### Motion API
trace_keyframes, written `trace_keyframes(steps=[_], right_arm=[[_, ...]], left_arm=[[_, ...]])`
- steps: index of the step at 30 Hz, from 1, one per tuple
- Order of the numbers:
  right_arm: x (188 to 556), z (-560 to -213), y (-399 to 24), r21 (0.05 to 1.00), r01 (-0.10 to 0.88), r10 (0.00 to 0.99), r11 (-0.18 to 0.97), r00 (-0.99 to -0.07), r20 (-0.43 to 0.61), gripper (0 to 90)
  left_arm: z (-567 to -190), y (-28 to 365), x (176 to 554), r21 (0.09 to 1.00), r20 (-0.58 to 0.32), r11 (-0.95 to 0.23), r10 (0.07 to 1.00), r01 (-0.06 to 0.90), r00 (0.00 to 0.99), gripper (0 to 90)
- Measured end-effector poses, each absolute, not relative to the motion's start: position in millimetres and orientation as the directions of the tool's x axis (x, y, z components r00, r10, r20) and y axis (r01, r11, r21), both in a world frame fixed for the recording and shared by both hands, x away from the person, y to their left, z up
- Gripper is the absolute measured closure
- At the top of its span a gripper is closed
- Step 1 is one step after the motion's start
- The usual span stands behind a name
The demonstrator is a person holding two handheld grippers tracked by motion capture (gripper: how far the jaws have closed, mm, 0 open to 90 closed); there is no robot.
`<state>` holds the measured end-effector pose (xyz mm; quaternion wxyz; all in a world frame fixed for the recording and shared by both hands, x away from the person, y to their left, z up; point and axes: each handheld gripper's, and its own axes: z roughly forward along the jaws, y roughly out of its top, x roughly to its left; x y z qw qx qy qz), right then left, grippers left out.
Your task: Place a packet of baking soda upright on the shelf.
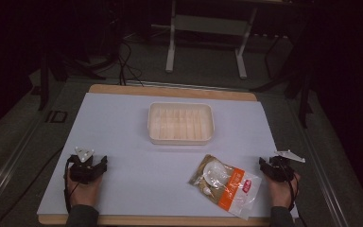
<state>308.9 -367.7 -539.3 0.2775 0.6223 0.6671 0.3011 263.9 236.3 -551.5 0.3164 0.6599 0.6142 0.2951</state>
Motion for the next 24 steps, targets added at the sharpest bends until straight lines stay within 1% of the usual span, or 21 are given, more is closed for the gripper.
trace_keyframes(steps=[2, 4, 5, 6, 8, 12, 13, 18, 20, 24], right_arm=[[305, -532, -368, 0.759, 0.650, 0.995, 0.040, -0.095, 0.029, 54.3], [304, -530, -369, 0.759, 0.649, 0.994, 0.042, -0.106, 0.035, 54.5], [304, -530, -369, 0.759, 0.649, 0.994, 0.042, -0.106, 0.035, 54.5], [299, -526, -370, 0.755, 0.654, 0.992, 0.053, -0.121, 0.035, 54.6], [295, -524, -372, 0.754, 0.654, 0.991, 0.061, -0.129, 0.032, 55.1], [287, -520, -377, 0.743, 0.667, 0.986, 0.065, -0.157, 0.056, 55.2], [285, -518, -377, 0.740, 0.670, 0.985, 0.066, -0.162, 0.059, 55.0], [279, -515, -374, 0.730, 0.674, 0.978, 0.113, -0.203, 0.037, 50.5], [276, -514, -372, 0.729, 0.674, 0.972, 0.121, -0.229, 0.050, 48.3], [269, -512, -372, 0.728, 0.674, 0.959, 0.123, -0.271, 0.088, 41.2]], left_arm=[[-551, 237, 262, 0.791, -0.010, -0.055, 0.995, 0.609, 0.103, 44.5], [-551, 236, 261, 0.794, -0.007, -0.060, 0.994, 0.605, 0.108, 45.2], [-551, 236, 261, 0.794, -0.007, -0.060, 0.994, 0.605, 0.108, 46.0], [-550, 235, 260, 0.797, 0.007, -0.087, 0.991, 0.598, 0.134, 47.3], [-550, 233, 259, 0.795, 0.014, -0.096, 0.990, 0.599, 0.140, 49.5], [-550, 234, 257, 0.796, 0.011, -0.101, 0.988, 0.596, 0.152, 50.8], [-550, 235, 257, 0.800, 0.000, -0.091, 0.988, 0.592, 0.153, 50.9], [-549, 237, 257, 0.805, -0.006, -0.090, 0.987, 0.586, 0.160, 50.8], [-549, 238, 257, 0.808, -0.014, -0.086, 0.986, 0.583, 0.165, 51.1], [-550, 238, 258, 0.811, -0.020, -0.082, 0.986, 0.579, 0.168, 52.6]])
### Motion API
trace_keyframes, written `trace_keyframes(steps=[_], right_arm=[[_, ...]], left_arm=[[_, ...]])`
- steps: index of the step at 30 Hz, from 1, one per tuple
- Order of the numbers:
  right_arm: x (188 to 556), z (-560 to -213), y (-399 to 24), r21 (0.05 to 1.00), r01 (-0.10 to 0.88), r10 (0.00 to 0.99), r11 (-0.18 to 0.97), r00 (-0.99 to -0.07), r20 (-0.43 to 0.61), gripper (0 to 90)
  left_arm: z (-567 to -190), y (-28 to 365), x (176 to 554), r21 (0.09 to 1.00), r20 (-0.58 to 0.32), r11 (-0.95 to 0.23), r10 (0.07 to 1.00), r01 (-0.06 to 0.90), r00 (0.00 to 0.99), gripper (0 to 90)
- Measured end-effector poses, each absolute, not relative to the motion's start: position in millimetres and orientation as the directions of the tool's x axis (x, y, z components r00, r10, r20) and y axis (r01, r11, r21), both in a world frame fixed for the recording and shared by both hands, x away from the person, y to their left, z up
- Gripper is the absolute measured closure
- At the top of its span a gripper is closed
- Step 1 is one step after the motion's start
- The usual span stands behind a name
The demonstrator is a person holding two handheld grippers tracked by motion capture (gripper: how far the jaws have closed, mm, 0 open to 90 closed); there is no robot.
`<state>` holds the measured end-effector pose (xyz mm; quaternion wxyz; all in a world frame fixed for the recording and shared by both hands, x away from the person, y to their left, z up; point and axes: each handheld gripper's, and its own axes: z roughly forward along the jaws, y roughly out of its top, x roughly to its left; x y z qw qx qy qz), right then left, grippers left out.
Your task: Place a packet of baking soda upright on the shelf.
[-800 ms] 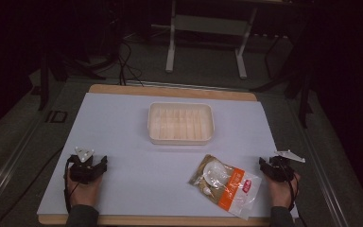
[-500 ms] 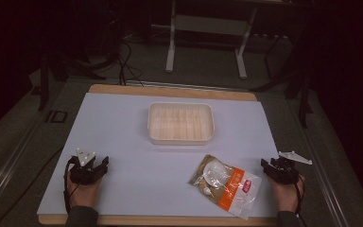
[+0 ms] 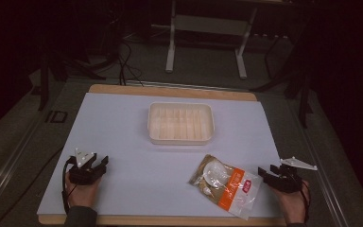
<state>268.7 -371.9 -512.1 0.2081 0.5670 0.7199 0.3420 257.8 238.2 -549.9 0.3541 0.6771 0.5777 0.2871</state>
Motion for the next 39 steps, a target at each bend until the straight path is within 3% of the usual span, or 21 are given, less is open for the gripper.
trace_keyframes(steps=[5, 9, 13, 26, 39], right_arm=[[260, -512, -370, 0.726, 0.673, 0.946, 0.142, -0.309, 0.102, 34.9], [253, -518, -369, 0.727, 0.680, 0.938, 0.096, -0.307, 0.163, 19.8], [250, -528, -362, 0.715, 0.686, 0.920, 0.136, -0.354, 0.165, 15.9], [239, -543, -351, 0.690, 0.705, 0.891, 0.168, -0.408, 0.200, 15.2], [228, -543, -345, 0.680, 0.717, 0.843, 0.153, -0.453, 0.289, 21.6]], left_arm=[[-550, 239, 258, 0.815, -0.030, -0.071, 0.986, 0.576, 0.164, 53.4], [-550, 238, 258, 0.812, -0.019, -0.082, 0.986, 0.578, 0.166, 53.5], [-550, 238, 258, 0.813, -0.019, -0.080, 0.986, 0.577, 0.163, 53.5], [-551, 237, 258, 0.812, -0.009, -0.083, 0.988, 0.578, 0.155, 52.4], [-551, 237, 258, 0.811, -0.005, -0.085, 0.988, 0.579, 0.152, 52.0]])
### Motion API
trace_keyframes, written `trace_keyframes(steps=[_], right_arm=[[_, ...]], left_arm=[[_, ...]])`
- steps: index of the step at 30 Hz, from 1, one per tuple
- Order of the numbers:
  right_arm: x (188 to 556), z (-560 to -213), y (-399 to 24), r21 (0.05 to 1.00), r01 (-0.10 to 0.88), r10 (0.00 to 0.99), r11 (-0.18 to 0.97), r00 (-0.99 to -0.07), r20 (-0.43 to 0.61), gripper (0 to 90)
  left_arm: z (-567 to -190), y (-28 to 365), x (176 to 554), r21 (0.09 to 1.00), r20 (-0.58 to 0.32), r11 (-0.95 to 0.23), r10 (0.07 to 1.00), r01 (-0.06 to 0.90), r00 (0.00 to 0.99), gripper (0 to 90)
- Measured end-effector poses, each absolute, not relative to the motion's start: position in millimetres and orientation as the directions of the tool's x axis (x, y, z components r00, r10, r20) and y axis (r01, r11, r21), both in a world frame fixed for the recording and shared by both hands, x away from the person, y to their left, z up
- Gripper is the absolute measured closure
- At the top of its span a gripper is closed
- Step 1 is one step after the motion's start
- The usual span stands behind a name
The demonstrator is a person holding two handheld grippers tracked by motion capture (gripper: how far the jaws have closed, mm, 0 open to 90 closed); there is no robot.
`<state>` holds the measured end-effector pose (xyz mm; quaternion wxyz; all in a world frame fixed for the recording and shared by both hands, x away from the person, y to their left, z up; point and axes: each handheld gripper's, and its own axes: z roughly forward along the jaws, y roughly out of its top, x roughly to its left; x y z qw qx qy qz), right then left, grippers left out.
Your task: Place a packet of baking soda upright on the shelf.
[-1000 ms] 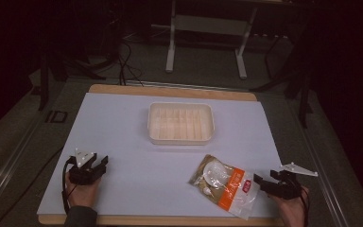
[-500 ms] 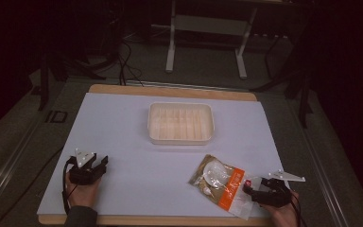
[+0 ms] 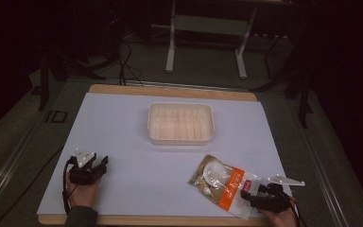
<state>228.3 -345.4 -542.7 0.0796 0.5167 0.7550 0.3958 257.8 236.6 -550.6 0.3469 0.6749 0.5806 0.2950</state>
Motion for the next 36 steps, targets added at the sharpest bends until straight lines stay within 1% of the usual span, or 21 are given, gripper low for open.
trace_keyframes(steps=[2, 6, 7, 8, 10, 11, 13, 14, 16, 18, 19, 21, 22, 24, 26, 29, 30, 32, 33, 35, 36], right_arm=[[227, -543, -344, 0.679, 0.717, 0.835, 0.159, -0.464, 0.294, 22.4], [227, -543, -344, 0.674, 0.725, 0.817, 0.142, -0.470, 0.334, 28.0], [227, -543, -344, 0.674, 0.725, 0.817, 0.142, -0.470, 0.334, 28.0], [226, -544, -344, 0.669, 0.731, 0.806, 0.133, -0.473, 0.356, 32.2], [227, -544, -343, 0.662, 0.738, 0.795, 0.131, -0.477, 0.375, 35.9], [227, -544, -343, 0.662, 0.738, 0.795, 0.131, -0.477, 0.375, 35.9], [227, -544, -343, 0.648, 0.751, 0.778, 0.127, -0.480, 0.405, 42.1], [227, -544, -343, 0.648, 0.751, 0.778, 0.127, -0.480, 0.405, 42.1], [227, -546, -340, 0.639, 0.758, 0.742, 0.135, -0.504, 0.442, 47.2], [227, -546, -339, 0.637, 0.758, 0.738, 0.138, -0.508, 0.444, 48.7], [229, -545, -337, 0.634, 0.761, 0.741, 0.137, -0.504, 0.445, 52.2], [230, -545, -336, 0.632, 0.763, 0.741, 0.137, -0.502, 0.445, 52.2], [233, -544, -333, 0.625, 0.768, 0.741, 0.141, -0.500, 0.447, 63.8], [236, -541, -330, 0.619, 0.771, 0.753, 0.150, -0.495, 0.434, 73.7], [239, -538, -329, 0.615, 0.776, 0.759, 0.142, -0.484, 0.435, 79.3], [242, -534, -328, 0.623, 0.767, 0.758, 0.152, -0.495, 0.424, 87.3], [243, -532, -327, 0.628, 0.763, 0.758, 0.156, -0.500, 0.420, 89.0], [243, -531, -326, 0.627, 0.763, 0.760, 0.160, -0.500, 0.415, 89.5], [245, -527, -324, 0.636, 0.751, 0.764, 0.178, -0.512, 0.391, 89.7], [247, -521, -324, 0.641, 0.746, 0.764, 0.179, -0.516, 0.387, 89.8], [249, -519, -324, 0.634, 0.756, 0.764, 0.162, -0.503, 0.404, 89.9]], left_arm=[[-551, 237, 258, 0.808, -0.006, -0.086, 0.988, 0.582, 0.154, 51.2], [-551, 237, 258, 0.809, -0.005, -0.086, 0.988, 0.582, 0.152, 51.1], [-551, 237, 258, 0.809, -0.005, -0.086, 0.988, 0.582, 0.152, 51.1], [-551, 237, 258, 0.808, -0.004, -0.086, 0.988, 0.582, 0.152, 51.1], [-551, 237, 258, 0.808, -0.003, -0.087, 0.988, 0.582, 0.151, 51.1], [-551, 237, 258, 0.808, -0.003, -0.087, 0.988, 0.582, 0.151, 51.1], [-551, 237, 258, 0.806, -0.005, -0.088, 0.988, 0.585, 0.154, 51.0], [-551, 237, 258, 0.806, -0.005, -0.088, 0.988, 0.585, 0.154, 51.1], [-551, 236, 258, 0.806, -0.003, -0.089, 0.988, 0.585, 0.154, 51.1], [-551, 236, 258, 0.806, -0.003, -0.089, 0.988, 0.585, 0.154, 51.1], [-551, 236, 258, 0.805, -0.002, -0.090, 0.988, 0.586, 0.154, 51.0], [-551, 236, 258, 0.805, -0.002, -0.090, 0.988, 0.586, 0.154, 51.1], [-551, 236, 259, 0.805, -0.002, -0.089, 0.988, 0.586, 0.154, 51.0], [-551, 236, 259, 0.806, -0.002, -0.090, 0.988, 0.586, 0.154, 51.0], [-551, 236, 259, 0.806, -0.002, -0.090, 0.988, 0.586, 0.154, 51.0], [-551, 236, 258, 0.806, -0.003, -0.089, 0.988, 0.585, 0.154, 51.0], [-551, 236, 258, 0.806, -0.002, -0.090, 0.988, 0.585, 0.155, 51.0], [-551, 236, 258, 0.806, -0.002, -0.089, 0.988, 0.585, 0.154, 51.0], [-551, 236, 258, 0.806, -0.002, -0.090, 0.988, 0.585, 0.155, 51.1], [-551, 236, 258, 0.806, -0.002, -0.090, 0.988, 0.585, 0.155, 51.0], [-551, 236, 258, 0.805, -0.002, -0.090, 0.988, 0.586, 0.155, 51.1]])
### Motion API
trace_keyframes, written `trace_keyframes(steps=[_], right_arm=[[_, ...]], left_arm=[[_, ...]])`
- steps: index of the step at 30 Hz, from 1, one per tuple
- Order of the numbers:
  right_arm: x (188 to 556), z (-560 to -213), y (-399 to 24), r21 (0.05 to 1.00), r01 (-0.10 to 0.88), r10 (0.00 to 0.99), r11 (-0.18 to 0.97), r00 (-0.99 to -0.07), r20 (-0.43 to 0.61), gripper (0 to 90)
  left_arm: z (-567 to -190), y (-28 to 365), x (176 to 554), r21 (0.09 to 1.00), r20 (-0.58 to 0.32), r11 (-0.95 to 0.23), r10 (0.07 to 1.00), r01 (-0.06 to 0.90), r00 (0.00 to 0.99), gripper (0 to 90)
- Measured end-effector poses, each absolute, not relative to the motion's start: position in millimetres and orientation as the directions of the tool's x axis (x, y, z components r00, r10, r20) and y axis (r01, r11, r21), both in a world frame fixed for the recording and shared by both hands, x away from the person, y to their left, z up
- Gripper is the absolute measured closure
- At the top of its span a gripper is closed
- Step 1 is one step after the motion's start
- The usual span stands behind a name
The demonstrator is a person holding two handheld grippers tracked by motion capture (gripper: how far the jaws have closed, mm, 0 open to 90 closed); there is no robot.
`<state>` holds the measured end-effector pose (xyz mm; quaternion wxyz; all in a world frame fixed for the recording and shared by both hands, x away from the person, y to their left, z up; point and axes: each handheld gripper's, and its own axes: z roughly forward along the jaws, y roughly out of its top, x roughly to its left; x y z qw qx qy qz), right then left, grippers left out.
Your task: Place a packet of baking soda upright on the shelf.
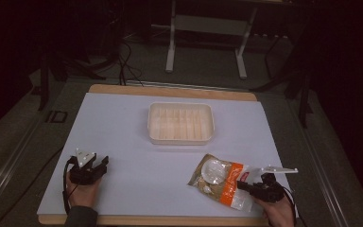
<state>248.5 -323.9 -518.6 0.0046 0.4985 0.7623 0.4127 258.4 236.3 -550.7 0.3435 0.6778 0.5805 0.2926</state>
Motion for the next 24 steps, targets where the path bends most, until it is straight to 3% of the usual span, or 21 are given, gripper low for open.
trace_keyframes(steps=[4, 24], right_arm=[[253, -507, -324, 0.630, 0.765, 0.748, 0.137, -0.497, 0.441, 89.9], [272, -460, -297, 0.702, 0.692, 0.714, 0.169, -0.577, 0.397, 90.0]], left_arm=[[-551, 236, 258, 0.807, -0.002, -0.088, 0.988, 0.584, 0.152, 51.1], [-551, 236, 258, 0.810, 0.000, -0.086, 0.989, 0.580, 0.146, 51.6]])
